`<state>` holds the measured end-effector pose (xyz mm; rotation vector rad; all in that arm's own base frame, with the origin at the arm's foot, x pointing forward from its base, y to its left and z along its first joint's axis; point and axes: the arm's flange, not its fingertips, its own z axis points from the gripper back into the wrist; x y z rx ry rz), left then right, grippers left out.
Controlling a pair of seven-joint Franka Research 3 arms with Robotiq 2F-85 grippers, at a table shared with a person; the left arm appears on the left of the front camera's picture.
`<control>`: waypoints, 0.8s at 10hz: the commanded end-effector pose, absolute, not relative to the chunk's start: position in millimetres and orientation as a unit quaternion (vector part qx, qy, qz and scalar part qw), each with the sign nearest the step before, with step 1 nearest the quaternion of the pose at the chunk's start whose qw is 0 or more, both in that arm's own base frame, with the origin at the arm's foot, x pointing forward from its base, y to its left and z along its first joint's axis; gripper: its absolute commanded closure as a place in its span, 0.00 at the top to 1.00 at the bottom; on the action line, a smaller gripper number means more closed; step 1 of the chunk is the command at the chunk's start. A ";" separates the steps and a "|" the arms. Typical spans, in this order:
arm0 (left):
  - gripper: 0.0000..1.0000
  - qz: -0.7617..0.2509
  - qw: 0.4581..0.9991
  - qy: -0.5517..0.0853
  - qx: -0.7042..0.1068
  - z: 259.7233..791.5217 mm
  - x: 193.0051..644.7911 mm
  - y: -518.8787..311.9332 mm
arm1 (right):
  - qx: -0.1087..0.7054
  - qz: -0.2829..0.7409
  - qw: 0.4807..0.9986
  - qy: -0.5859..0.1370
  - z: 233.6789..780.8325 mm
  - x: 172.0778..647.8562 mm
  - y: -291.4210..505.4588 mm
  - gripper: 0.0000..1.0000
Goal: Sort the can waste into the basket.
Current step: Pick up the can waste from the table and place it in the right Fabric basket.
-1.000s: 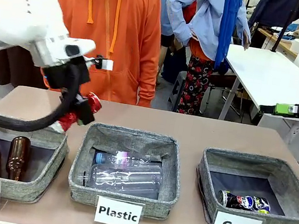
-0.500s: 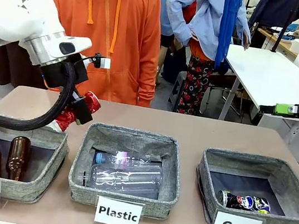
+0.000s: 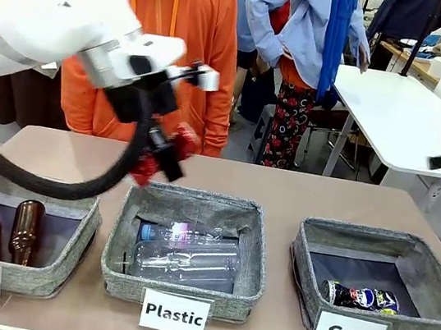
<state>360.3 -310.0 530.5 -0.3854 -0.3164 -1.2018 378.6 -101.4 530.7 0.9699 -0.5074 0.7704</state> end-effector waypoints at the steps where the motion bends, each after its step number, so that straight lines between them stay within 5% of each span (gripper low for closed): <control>1: 0.00 -0.616 0.750 -0.190 -0.147 539.7 363.1 -388.6 | 0.335 0.309 0.872 -0.180 551.8 345.4 -136.8 1.00; 5: 0.00 -0.696 0.677 -0.166 -0.170 508.9 373.9 -611.4 | 0.188 0.109 0.948 -0.232 548.9 285.2 -218.1 1.00; 6: 0.00 -0.706 0.670 -0.151 -0.171 487.1 374.2 -648.8 | 0.228 0.214 0.926 -0.212 565.5 303.5 -209.1 1.00; 8: 0.00 -0.697 0.689 -0.149 -0.131 460.5 385.3 -684.8 | 0.228 0.214 0.926 -0.212 565.5 303.5 -209.1 1.00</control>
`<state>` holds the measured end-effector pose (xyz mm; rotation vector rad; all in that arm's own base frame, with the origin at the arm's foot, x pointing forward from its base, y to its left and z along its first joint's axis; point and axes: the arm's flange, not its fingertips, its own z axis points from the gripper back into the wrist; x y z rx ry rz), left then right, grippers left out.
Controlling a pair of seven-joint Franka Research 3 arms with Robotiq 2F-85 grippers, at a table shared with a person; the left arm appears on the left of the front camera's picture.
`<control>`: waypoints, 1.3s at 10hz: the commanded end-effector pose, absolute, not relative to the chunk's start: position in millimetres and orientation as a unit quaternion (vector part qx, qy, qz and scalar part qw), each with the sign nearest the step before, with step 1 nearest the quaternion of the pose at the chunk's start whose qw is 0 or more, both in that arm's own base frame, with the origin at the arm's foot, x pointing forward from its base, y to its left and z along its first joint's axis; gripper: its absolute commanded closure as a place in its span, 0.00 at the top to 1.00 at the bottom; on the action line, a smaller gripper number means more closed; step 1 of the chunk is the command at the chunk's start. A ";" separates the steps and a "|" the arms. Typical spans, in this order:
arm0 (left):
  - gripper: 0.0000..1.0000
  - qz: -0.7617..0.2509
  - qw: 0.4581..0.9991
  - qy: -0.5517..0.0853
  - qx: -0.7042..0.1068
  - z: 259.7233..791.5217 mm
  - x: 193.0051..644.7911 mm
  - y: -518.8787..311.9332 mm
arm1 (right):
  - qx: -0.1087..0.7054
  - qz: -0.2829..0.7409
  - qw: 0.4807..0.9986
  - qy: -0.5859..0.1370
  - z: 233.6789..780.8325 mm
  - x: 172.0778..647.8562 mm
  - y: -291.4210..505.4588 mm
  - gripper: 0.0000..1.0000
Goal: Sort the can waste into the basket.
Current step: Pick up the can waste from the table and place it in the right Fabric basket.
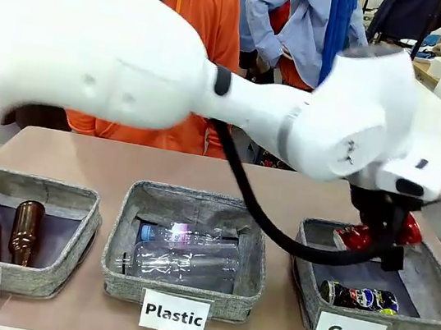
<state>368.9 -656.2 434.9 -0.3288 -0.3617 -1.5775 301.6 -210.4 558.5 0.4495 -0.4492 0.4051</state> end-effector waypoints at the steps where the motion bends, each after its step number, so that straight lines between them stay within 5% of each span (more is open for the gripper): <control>1: 0.00 -0.700 0.689 -0.140 -0.125 454.7 389.7 -687.7 | 0.228 0.214 0.926 -0.212 565.5 303.5 -209.1 1.00; 4: 0.00 -0.703 0.690 -0.138 -0.105 446.1 391.9 -686.4 | 0.228 0.214 0.926 -0.212 565.5 303.5 -209.1 1.00; 5: 0.56 -0.714 0.682 -0.128 -0.088 444.6 393.2 -685.4 | 0.228 0.214 0.926 -0.212 565.5 303.5 -209.1 1.00; 6: 0.58 -0.717 0.679 -0.132 -0.090 444.4 392.1 -684.3 | 0.228 0.214 0.926 -0.212 565.5 303.5 -209.1 1.00; 7: 1.00 -0.719 0.676 -0.135 -0.093 444.5 390.5 -683.1 | 0.228 0.214 0.926 -0.212 565.5 303.5 -209.1 1.00; 9: 1.00 -0.722 0.672 -0.138 -0.095 444.5 390.4 -681.1 | 0.228 0.214 0.926 -0.212 565.5 303.5 -209.1 1.00; 10: 0.83 -0.723 0.670 -0.141 -0.094 445.4 388.8 -679.9 | 0.228 0.214 0.926 -0.212 565.5 303.5 -209.1 1.00; 12: 1.00 -0.727 0.664 -0.146 -0.096 450.0 385.0 -676.4 | 0.228 0.214 0.926 -0.212 565.5 303.5 -209.1 1.00; 13: 1.00 -0.728 0.662 -0.146 -0.100 452.3 383.9 -673.0 | 0.228 0.214 0.926 -0.212 565.5 303.5 -209.1 1.00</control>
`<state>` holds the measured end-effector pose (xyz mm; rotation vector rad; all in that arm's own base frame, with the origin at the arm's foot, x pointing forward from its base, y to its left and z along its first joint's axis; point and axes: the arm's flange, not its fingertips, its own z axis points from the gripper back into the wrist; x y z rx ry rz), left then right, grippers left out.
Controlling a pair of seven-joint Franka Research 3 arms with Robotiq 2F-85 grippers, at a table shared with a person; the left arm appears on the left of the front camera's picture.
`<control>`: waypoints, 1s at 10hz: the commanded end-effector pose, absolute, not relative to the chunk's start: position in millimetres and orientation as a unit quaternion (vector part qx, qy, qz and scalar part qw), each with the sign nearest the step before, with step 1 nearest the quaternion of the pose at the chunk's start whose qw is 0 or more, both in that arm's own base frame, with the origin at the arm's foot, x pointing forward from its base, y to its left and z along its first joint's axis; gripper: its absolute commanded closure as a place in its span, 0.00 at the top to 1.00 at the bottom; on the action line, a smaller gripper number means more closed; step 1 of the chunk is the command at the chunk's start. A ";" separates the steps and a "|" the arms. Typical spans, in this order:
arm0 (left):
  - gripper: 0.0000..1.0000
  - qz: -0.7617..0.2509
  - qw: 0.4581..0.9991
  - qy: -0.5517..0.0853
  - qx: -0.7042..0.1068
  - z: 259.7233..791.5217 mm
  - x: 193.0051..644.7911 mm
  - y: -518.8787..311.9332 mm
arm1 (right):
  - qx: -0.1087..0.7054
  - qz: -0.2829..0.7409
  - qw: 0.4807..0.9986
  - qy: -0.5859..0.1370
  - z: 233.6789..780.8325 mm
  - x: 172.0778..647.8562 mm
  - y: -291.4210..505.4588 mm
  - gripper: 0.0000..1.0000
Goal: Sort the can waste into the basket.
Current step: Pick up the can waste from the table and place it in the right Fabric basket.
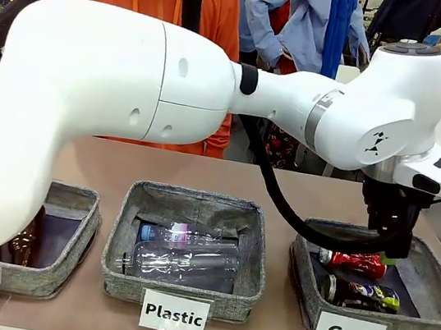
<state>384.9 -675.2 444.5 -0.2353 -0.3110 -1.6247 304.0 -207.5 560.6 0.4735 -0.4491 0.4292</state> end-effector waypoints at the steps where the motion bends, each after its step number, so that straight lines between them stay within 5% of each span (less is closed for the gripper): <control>1: 1.00 -0.726 0.663 -0.150 -0.102 455.0 382.9 -667.6 | 0.228 0.214 0.926 -0.212 565.5 303.5 -209.1 1.00; 6: 1.00 -0.713 0.676 -0.118 -0.147 499.4 370.8 -586.1 | 0.227 0.233 0.920 -0.220 565.5 324.1 -190.4 1.00; 10: 1.00 -0.655 0.702 -0.104 -0.259 541.8 349.6 -414.0 | 0.245 0.268 0.893 -0.268 577.5 399.6 -107.5 1.00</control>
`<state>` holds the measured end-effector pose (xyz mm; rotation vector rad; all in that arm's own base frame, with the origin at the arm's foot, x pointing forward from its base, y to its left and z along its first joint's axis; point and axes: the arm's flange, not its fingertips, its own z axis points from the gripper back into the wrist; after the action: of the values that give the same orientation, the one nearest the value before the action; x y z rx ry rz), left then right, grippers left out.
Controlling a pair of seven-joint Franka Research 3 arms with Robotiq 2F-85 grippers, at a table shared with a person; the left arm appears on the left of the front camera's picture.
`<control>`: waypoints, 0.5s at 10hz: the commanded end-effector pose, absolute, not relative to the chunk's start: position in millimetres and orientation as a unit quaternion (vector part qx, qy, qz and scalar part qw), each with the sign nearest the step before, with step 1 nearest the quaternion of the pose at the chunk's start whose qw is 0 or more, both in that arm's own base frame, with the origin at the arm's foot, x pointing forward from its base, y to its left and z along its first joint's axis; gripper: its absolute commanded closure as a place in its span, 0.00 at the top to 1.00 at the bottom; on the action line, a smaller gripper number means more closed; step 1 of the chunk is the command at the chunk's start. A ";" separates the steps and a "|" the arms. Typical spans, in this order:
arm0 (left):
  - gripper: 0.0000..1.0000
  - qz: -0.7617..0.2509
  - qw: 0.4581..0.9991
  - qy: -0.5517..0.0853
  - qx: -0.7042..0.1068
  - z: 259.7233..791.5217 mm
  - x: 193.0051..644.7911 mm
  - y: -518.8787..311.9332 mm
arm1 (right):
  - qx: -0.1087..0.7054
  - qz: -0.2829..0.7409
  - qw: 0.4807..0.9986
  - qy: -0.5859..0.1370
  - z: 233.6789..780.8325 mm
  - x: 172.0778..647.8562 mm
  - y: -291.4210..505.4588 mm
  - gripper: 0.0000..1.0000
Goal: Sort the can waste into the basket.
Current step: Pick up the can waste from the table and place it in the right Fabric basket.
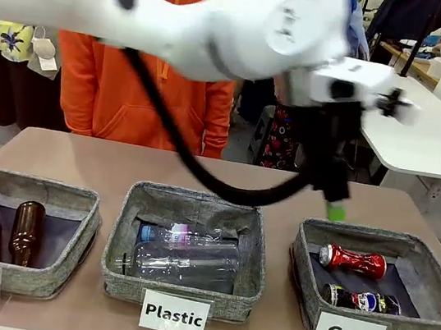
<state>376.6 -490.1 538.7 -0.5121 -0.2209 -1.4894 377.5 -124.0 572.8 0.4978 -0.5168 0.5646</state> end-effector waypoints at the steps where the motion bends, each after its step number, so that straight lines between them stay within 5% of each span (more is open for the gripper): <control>1: 1.00 -0.636 0.709 -0.086 -0.292 545.0 352.1 -373.2 | 0.254 0.265 0.887 -0.282 578.2 416.6 -76.9 1.00; 5: 1.00 -0.460 0.696 -0.099 -0.543 518.1 374.5 -231.0 | 0.343 0.259 0.856 -0.287 554.5 448.9 46.0 1.00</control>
<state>376.5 -247.8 539.0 -1.0838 -0.2074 -1.1225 444.5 35.3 561.7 0.6533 -0.5946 0.5756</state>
